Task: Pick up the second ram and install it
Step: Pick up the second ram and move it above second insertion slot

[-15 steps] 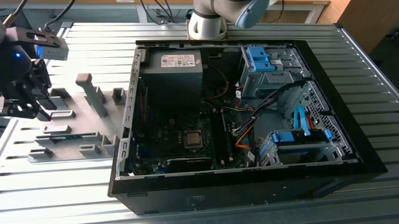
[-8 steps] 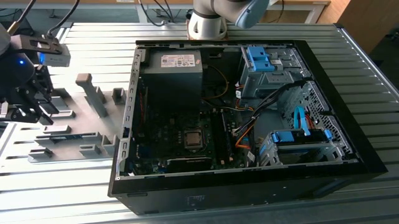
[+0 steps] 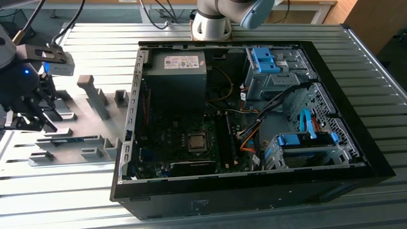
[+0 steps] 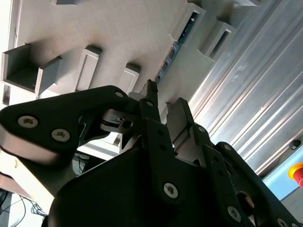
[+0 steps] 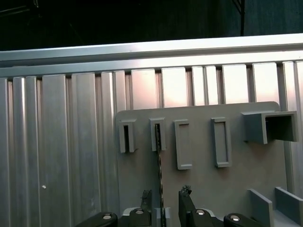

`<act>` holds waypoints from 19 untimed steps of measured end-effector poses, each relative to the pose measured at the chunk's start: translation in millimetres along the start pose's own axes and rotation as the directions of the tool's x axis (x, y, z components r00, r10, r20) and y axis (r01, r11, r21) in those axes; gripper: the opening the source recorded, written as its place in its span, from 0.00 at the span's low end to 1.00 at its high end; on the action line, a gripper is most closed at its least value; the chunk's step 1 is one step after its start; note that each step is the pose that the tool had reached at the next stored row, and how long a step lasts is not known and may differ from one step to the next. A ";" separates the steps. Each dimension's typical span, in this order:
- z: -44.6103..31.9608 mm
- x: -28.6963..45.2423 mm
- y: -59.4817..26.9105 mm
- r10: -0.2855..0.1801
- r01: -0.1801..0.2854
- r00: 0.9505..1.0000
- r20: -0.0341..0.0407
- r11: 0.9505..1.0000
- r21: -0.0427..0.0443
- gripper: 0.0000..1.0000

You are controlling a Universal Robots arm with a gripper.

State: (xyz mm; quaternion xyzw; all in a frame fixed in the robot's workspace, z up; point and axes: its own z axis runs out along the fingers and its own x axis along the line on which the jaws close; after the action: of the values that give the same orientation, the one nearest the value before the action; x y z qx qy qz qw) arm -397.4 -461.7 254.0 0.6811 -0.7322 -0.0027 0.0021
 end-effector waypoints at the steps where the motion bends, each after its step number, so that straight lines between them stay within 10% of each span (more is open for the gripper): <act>1: 0.3 0.0 0.0 0.000 0.000 1.000 0.000 1.000 0.000 0.36; 19: 21.0 3.2 0.2 -0.021 0.021 1.000 0.000 1.000 0.001 0.36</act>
State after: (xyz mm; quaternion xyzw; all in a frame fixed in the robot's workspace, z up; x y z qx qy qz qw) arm -397.9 -464.8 233.0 0.6888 -0.7250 -0.0023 0.0019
